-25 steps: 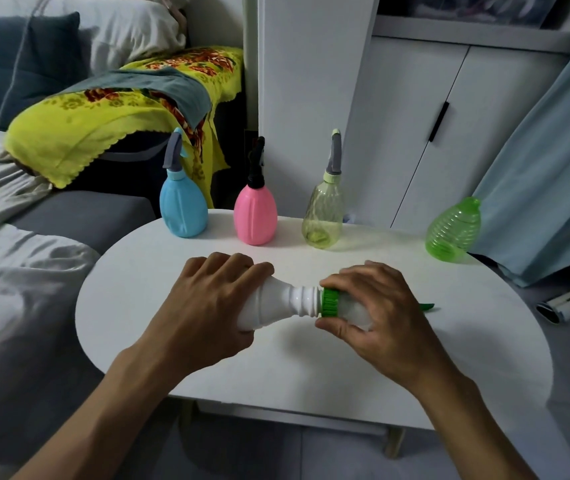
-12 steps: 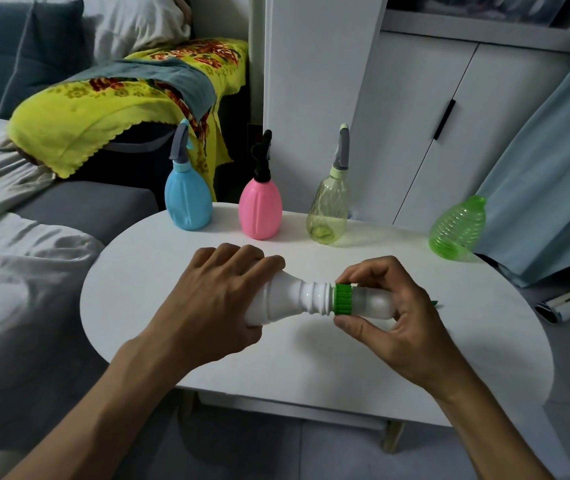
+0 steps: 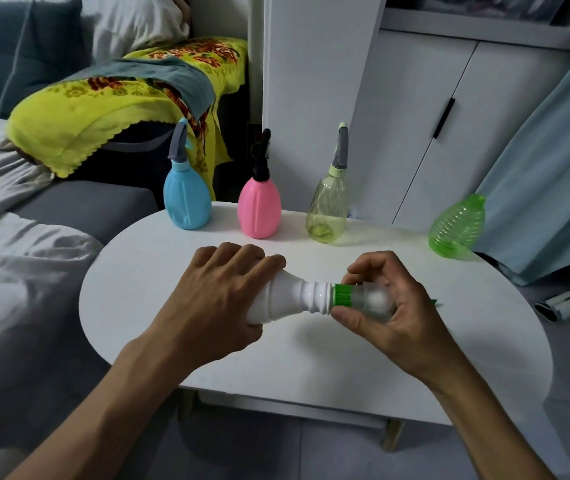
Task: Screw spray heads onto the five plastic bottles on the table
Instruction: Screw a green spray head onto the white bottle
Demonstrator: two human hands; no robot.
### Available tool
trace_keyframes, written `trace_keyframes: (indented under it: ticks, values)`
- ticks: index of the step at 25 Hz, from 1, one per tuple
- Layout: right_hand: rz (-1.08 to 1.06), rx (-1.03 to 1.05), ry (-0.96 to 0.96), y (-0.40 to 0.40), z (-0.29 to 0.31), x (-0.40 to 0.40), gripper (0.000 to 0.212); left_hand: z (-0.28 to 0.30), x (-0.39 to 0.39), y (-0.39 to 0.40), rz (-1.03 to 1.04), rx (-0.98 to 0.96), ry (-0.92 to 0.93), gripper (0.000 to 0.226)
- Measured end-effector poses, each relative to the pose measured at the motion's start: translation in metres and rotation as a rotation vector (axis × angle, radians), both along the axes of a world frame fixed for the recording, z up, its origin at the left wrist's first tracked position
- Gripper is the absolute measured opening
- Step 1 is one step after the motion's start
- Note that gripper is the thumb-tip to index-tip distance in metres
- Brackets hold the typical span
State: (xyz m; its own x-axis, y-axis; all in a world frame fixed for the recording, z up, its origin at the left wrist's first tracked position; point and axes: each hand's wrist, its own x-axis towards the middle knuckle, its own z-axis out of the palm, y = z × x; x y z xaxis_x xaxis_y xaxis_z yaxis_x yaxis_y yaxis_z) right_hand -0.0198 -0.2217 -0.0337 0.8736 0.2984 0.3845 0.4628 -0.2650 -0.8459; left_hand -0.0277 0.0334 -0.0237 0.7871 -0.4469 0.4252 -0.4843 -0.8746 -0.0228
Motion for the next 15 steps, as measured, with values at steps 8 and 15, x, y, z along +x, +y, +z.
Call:
trace_keyframes:
  ticks: [8,15]
  values:
    - [0.018,-0.011,0.013,-0.0009,-0.0025,0.0002,0.053,0.0,0.0006,-0.0009,0.01,0.005,-0.002,0.076]
    - [0.018,-0.015,0.018,0.0004,-0.0041,-0.0006,0.058,-0.0021,0.0007,-0.0013,0.01,0.01,-0.009,0.075]
